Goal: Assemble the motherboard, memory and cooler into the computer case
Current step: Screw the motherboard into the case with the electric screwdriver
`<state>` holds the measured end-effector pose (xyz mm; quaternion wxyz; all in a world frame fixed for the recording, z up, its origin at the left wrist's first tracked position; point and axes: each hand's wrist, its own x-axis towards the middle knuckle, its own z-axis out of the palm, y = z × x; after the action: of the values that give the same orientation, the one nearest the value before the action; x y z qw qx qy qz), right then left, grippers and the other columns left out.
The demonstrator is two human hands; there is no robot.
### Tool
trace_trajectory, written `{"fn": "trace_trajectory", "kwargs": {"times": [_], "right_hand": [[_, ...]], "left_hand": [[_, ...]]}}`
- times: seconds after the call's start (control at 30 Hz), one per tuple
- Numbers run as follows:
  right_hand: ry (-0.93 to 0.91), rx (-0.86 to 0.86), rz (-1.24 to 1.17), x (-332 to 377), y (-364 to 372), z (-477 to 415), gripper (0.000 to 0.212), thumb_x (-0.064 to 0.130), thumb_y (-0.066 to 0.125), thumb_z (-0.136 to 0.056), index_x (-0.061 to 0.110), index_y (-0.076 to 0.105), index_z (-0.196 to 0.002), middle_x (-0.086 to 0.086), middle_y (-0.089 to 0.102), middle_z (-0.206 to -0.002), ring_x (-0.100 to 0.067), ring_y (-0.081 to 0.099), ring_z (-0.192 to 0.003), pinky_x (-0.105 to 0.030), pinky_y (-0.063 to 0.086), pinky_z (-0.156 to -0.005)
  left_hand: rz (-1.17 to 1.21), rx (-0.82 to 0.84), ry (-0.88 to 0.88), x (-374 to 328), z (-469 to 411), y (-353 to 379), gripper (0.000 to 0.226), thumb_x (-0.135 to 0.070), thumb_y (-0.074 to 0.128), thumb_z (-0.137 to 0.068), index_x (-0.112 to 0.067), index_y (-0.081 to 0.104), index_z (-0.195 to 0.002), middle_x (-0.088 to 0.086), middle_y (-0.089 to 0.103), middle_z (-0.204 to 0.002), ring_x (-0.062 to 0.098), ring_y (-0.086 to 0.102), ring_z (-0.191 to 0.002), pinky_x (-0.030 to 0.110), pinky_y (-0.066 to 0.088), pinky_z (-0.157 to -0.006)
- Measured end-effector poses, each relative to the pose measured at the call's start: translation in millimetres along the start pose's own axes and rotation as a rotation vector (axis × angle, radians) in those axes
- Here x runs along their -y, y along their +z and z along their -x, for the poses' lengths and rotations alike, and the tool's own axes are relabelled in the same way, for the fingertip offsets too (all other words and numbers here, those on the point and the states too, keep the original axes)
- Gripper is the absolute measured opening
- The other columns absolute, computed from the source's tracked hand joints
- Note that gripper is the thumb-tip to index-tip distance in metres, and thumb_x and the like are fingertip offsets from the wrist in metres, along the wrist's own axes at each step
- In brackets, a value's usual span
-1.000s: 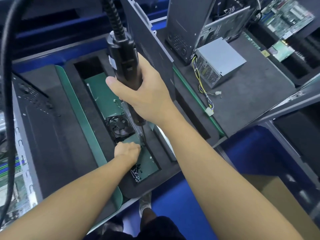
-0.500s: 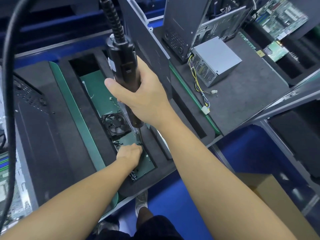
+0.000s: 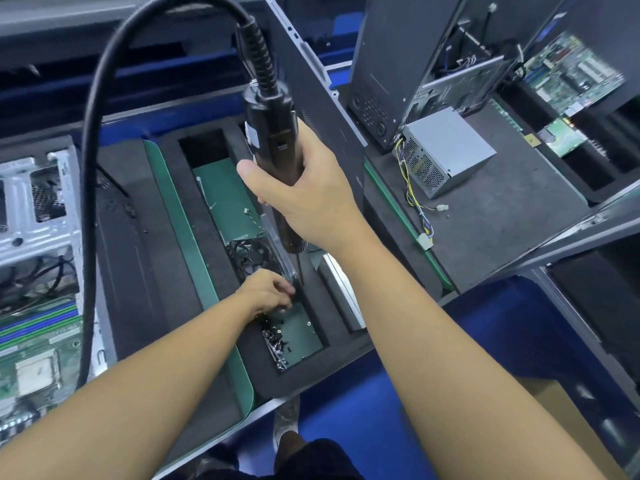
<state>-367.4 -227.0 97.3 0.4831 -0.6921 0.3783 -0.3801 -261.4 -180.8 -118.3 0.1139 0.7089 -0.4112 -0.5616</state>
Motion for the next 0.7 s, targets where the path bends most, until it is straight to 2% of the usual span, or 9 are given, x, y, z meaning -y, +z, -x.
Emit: {"fn": "trace_trajectory", "kwargs": {"times": [0.1, 0.2, 0.3, 0.4, 0.53, 0.63, 0.7], "right_hand": [[-0.027, 0.008, 0.001, 11, 4, -4, 0.016, 0.027, 0.072, -0.088, 0.024, 0.057, -0.091, 0.009, 0.057, -0.073, -0.027, 0.061, -0.074, -0.040, 0.055, -0.075], [-0.057, 0.005, 0.000, 26, 11, -7, 0.016, 0.023, 0.072, -0.089, 0.027, 0.058, -0.091, 0.002, 0.060, -0.075, -0.026, 0.061, -0.073, -0.040, 0.056, -0.076], [-0.100, 0.003, -0.007, 52, 25, -15, 0.014, 0.022, 0.072, -0.091, 0.019, 0.059, -0.094, -0.009, 0.063, -0.082, -0.030, 0.062, -0.076, -0.041, 0.055, -0.076], [-0.165, 0.011, -0.027, 90, 50, -27, 0.019, 0.022, 0.071, -0.092, 0.010, 0.058, -0.099, -0.010, 0.063, -0.084, -0.033, 0.061, -0.076, -0.047, 0.055, -0.074], [-0.261, 0.055, -0.099, 148, 98, -37, 0.018, 0.020, 0.071, -0.092, 0.013, 0.055, -0.091, -0.008, 0.062, -0.081, -0.033, 0.060, -0.071, -0.048, 0.055, -0.069], [-0.292, 0.086, -0.192, 182, 140, -37, 0.019, 0.019, 0.070, -0.091, 0.017, 0.053, -0.086, 0.003, 0.056, -0.072, -0.020, 0.057, -0.059, -0.043, 0.054, -0.062], [-0.300, 0.106, -0.238, 198, 167, -36, 0.019, 0.019, 0.070, -0.091, 0.016, 0.052, -0.086, 0.003, 0.055, -0.070, -0.017, 0.056, -0.058, -0.041, 0.054, -0.059]], "left_hand": [[0.340, 0.000, -0.044, -2, 15, -17, 0.012, 0.010, 0.065, -0.086, 0.000, 0.067, -0.082, 0.015, 0.066, -0.075, 0.016, 0.064, -0.061, 0.019, 0.057, -0.053], [0.495, -0.031, -0.032, -17, 37, -38, 0.009, 0.008, 0.065, -0.088, 0.000, 0.065, -0.085, 0.013, 0.064, -0.070, 0.012, 0.063, -0.052, 0.020, 0.056, -0.049], [0.651, -0.090, 0.075, -40, 71, -68, 0.011, 0.011, 0.064, -0.087, 0.001, 0.064, -0.090, 0.014, 0.063, -0.071, 0.016, 0.064, -0.057, 0.022, 0.057, -0.054], [0.769, -0.193, 0.214, -41, 112, -108, 0.014, 0.015, 0.063, -0.085, 0.002, 0.065, -0.088, 0.015, 0.065, -0.076, 0.018, 0.063, -0.065, 0.021, 0.057, -0.059], [0.910, -0.296, 0.315, 2, 161, -163, 0.015, 0.013, 0.064, -0.083, 0.000, 0.069, -0.090, 0.012, 0.071, -0.082, 0.016, 0.068, -0.073, 0.020, 0.059, -0.069], [1.015, -0.293, 0.348, 47, 190, -192, 0.018, 0.001, 0.071, -0.075, -0.003, 0.075, -0.092, 0.011, 0.075, -0.093, 0.013, 0.072, -0.084, 0.017, 0.057, -0.071], [1.100, -0.274, 0.356, 73, 201, -203, 0.021, -0.006, 0.071, -0.071, -0.005, 0.078, -0.091, 0.013, 0.075, -0.097, 0.013, 0.072, -0.087, 0.015, 0.056, -0.072]]}}
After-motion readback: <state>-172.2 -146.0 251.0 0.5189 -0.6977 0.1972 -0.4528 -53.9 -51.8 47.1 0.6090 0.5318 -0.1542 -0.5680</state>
